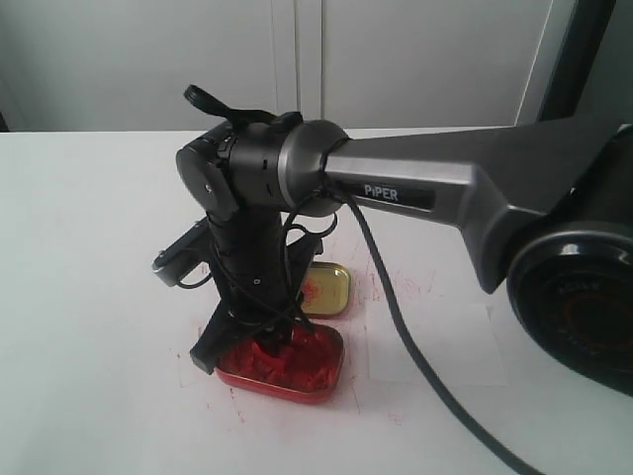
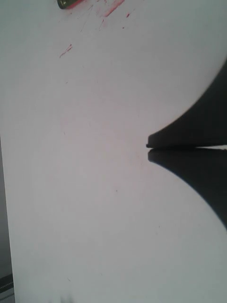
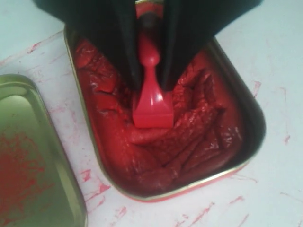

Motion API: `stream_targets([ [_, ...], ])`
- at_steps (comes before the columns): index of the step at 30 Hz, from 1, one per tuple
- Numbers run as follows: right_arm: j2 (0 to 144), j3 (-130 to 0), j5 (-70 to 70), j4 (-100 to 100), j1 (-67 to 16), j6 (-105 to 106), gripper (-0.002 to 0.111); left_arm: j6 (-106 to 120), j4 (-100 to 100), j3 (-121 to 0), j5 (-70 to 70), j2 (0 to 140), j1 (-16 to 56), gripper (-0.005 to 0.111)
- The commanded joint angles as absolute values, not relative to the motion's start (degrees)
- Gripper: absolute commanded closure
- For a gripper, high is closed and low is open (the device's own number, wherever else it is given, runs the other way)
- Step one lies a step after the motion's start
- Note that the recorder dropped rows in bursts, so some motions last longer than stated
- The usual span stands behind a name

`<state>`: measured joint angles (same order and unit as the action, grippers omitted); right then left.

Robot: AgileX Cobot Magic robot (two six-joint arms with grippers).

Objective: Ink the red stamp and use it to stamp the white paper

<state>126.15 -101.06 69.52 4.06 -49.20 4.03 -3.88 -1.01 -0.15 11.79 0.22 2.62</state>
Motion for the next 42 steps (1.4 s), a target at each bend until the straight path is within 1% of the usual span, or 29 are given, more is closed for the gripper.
stream_targets([
  [1,125.69,-102.17,69.96,4.67,-49.11,3.76,0.108,-4.02,-0.93,0.0,11.57,0.0,2.47,0.107],
  [15,127.68,-102.17,69.96,5.2,-49.11,5.31,0.108,-4.02,-0.93,0.0,11.57,0.0,2.47,0.107],
  [32,123.01,-100.88,69.7,6.18,-49.11,1.18,0.108,-4.02,-0.93,0.0,11.57,0.0,2.47,0.107],
  [36,121.12,-97.95,66.32,5.94,-49.11,0.44,0.108,-4.02,-0.93,0.0,11.57,0.0,2.47,0.107],
  [42,117.85,-90.92,57.18,3.54,-49.11,-0.7,0.108,-4.02,-0.93,0.0,11.57,0.0,2.47,0.107],
])
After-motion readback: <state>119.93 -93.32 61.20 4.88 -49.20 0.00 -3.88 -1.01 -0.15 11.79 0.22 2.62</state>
